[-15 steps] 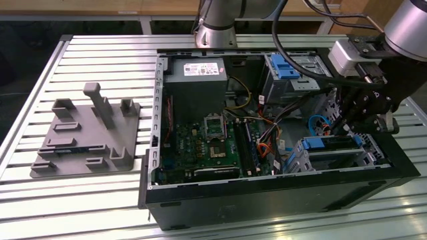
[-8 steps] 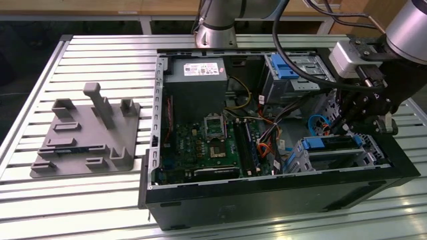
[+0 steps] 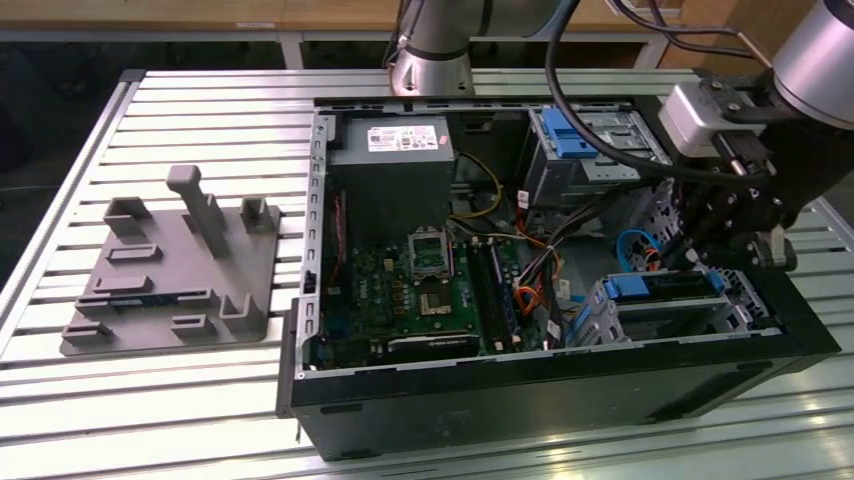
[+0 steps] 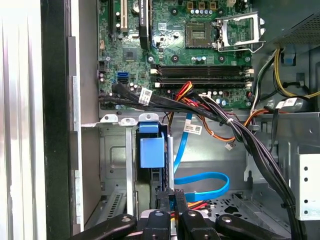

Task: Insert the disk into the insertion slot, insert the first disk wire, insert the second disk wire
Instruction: 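Insert the second disk wire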

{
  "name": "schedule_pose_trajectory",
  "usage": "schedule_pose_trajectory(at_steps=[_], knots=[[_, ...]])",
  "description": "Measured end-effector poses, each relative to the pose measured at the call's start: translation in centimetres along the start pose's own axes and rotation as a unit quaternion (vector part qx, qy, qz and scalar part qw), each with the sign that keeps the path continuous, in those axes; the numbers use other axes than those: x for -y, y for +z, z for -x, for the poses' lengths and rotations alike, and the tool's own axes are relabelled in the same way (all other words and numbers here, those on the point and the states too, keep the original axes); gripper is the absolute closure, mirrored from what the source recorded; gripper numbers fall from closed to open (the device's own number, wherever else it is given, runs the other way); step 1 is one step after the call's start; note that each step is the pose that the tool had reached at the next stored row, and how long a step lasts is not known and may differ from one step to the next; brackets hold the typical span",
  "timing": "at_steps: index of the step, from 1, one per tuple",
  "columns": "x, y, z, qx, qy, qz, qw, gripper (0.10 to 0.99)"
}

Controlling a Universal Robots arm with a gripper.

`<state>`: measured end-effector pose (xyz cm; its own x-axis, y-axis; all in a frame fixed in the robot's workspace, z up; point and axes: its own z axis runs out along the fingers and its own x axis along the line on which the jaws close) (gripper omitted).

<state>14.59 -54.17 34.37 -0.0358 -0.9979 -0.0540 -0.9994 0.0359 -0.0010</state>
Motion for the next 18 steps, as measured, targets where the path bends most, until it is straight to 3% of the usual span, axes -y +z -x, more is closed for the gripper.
schedule_pose_trajectory(at_steps=[18], knots=[[0.18, 0.13, -0.51, -0.0002, 0.0, 0.0, 1.0, 0.925]])
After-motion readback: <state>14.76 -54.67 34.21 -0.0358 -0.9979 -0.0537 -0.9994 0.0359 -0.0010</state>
